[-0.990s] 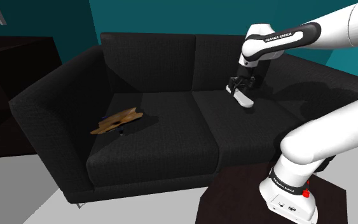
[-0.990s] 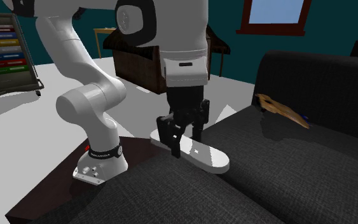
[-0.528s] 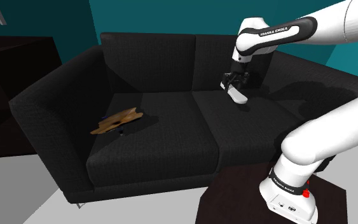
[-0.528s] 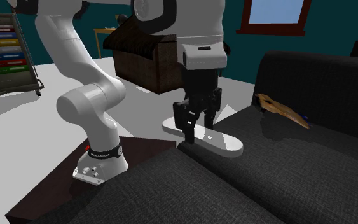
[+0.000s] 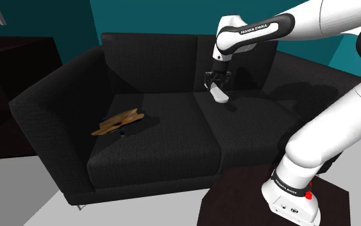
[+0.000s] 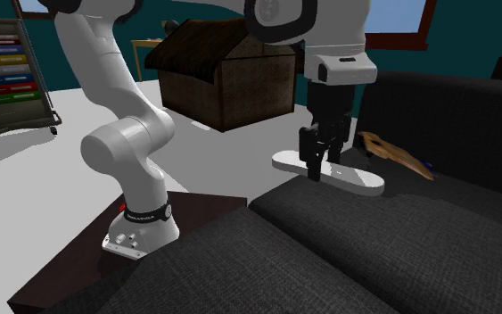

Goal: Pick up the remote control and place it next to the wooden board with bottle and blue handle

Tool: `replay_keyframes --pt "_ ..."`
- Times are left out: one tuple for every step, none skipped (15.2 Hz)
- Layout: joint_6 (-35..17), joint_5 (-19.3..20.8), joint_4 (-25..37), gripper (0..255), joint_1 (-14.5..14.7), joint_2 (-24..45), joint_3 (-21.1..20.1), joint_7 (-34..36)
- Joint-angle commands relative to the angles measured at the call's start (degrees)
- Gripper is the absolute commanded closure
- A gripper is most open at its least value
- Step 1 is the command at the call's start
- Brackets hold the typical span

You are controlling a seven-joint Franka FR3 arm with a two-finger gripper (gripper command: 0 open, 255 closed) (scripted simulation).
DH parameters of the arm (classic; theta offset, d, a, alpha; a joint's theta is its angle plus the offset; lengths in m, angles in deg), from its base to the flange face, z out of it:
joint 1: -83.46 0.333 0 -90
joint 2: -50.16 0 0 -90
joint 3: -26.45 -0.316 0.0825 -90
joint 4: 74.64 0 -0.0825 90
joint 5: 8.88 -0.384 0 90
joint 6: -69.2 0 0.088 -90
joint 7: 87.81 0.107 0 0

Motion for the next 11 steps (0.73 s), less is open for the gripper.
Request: replay_keyframes --pt "-0.8 -0.4 2.2 255 1.0 3.0 -1.6 2.4" --pt "-0.8 -0.5 3.6 255 1.4 4.4 -2.3 3.5" --pt "-0.7 -0.6 5.2 255 1.9 5.9 -3.0 4.7" --pt "-0.6 -0.6 6.7 255 2.3 7.4 -3.7 5.8" --pt "-0.5 -0.5 8.4 255 2.7 8.9 -4.4 6.9" --pt "-0.3 -0.5 10.1 255 3.2 10.5 -5.0 8.0" --pt "-0.1 -0.4 11.9 255 3.6 12.1 -5.6 9.1" --pt "0.1 -0.2 13.8 255 4.0 13.7 -6.2 10.2" --pt "0.4 0.0 15.7 255 4.5 15.4 -6.8 11.3" --pt "0.8 0.2 17.8 255 5.0 17.1 -7.3 12.4" --pt "1.2 0.5 19.9 255 5.4 18.8 -7.8 13.4"
